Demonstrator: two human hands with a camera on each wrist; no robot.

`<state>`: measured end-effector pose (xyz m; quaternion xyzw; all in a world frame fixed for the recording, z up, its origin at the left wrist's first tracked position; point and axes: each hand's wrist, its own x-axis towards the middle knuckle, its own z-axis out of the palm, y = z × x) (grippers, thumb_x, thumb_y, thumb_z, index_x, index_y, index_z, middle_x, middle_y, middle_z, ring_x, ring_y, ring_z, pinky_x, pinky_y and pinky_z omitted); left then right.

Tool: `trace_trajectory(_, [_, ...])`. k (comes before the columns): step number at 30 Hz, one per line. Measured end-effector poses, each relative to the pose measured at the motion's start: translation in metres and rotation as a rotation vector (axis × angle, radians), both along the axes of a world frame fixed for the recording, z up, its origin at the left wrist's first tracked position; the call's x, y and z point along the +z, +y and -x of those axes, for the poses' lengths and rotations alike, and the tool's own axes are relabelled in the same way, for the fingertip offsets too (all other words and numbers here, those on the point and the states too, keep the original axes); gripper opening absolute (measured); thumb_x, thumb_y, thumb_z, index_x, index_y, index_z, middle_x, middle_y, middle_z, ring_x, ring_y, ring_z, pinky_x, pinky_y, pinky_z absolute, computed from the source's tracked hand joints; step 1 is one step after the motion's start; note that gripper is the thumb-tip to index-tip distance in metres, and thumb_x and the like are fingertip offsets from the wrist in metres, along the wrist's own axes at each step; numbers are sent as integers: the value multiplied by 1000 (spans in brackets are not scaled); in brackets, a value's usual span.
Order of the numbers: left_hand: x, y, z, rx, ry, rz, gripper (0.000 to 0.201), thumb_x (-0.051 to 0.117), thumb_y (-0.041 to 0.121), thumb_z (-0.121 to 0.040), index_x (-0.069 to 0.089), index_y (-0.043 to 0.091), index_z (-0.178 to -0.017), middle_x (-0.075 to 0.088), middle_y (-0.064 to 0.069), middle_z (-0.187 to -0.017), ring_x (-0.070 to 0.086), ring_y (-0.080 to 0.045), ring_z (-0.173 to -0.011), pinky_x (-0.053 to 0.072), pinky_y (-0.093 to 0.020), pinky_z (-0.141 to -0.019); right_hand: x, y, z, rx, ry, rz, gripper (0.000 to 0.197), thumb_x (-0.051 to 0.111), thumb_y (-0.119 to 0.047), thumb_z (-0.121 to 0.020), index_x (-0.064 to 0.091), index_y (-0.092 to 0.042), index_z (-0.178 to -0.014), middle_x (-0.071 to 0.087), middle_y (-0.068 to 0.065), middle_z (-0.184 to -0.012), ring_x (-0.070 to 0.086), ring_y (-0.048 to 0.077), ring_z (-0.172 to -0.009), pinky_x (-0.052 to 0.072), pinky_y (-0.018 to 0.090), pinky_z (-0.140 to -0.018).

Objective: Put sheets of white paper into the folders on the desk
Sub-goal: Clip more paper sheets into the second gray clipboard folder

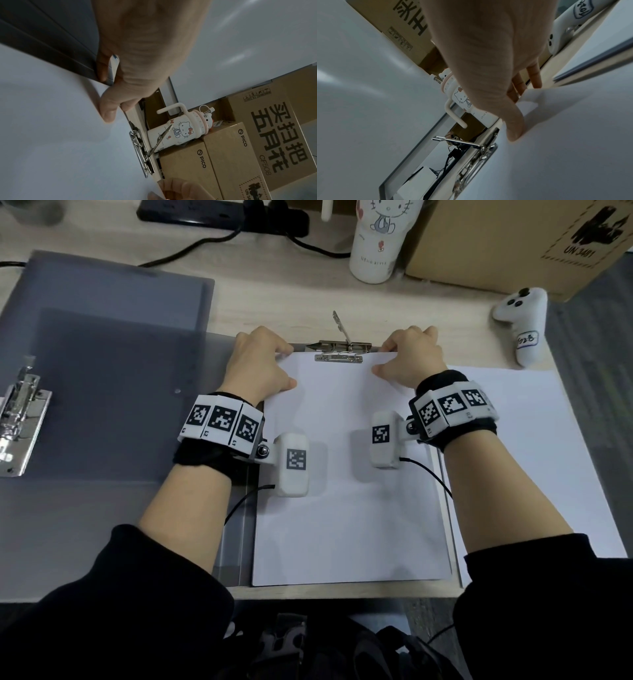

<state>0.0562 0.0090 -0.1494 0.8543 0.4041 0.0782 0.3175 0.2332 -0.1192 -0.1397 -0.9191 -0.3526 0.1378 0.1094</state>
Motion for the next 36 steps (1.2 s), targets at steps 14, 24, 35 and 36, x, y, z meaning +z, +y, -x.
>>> trace_trajectory(14, [-5, 7, 2, -26, -36, -19, 50, 77, 15, -73, 62, 15, -120, 56, 0, -129, 40, -25, -128, 28, -22, -96, -15, -1, 0, -276, 90, -378, 19, 57, -4, -81, 74, -9, -89, 70, 14, -98, 57, 23, -85, 35, 18, -65])
trace_trajectory(24, [-11, 5, 3, 63, -167, 4, 43, 77, 11, -72, 67, 12, -114, 61, -2, -123, 49, -21, -121, 37, -22, -96, -22, 2, -1, -288, 68, -387, 20, 53, -3, -82, 72, -8, -87, 67, 17, -104, 61, 29, -98, 42, 21, -70])
trace_trajectory(35, [-9, 4, 5, 109, -218, 79, 45, 78, 6, -69, 68, 12, -113, 64, -2, -122, 55, -15, -115, 38, -16, -91, -24, 3, -2, -293, 113, -376, 18, 55, -11, -84, 71, -8, -91, 66, 15, -108, 60, 27, -96, 41, 22, -70])
trace_trajectory(36, [-9, 4, 5, 112, -220, 80, 44, 78, 6, -69, 68, 12, -112, 64, -2, -121, 55, -15, -115, 38, -16, -91, -24, 3, -3, -301, 116, -376, 18, 55, -11, -83, 71, -8, -91, 66, 15, -107, 59, 26, -92, 40, 22, -69])
